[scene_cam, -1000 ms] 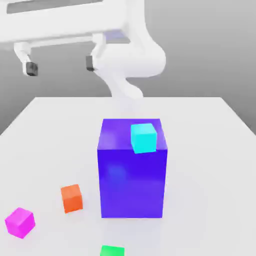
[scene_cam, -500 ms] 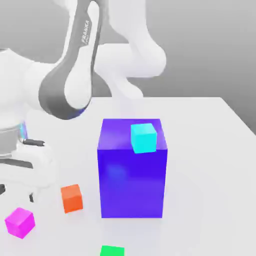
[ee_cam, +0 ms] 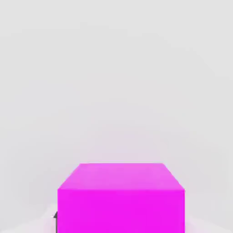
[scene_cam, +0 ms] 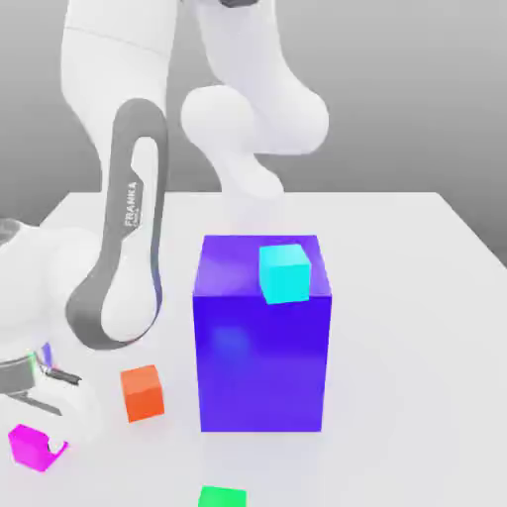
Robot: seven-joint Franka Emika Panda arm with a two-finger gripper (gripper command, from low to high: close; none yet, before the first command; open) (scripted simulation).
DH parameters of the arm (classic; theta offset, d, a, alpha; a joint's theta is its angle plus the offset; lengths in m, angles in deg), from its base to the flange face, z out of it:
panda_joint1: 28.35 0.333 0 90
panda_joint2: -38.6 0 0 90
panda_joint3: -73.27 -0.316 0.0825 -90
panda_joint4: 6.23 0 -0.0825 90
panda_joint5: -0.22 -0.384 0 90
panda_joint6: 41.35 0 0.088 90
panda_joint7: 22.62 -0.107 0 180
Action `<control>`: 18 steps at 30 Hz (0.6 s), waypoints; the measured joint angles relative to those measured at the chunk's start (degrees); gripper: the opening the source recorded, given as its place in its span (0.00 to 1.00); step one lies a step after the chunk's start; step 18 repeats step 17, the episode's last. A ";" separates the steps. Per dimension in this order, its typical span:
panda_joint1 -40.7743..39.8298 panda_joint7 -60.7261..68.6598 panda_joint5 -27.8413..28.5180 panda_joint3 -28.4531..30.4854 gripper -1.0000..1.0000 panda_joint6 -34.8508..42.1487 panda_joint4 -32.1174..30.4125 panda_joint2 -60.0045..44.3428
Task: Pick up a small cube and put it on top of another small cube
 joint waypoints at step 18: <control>17.61 -2.06 12.61 -9.42 1.00 5.54 5.01 2.19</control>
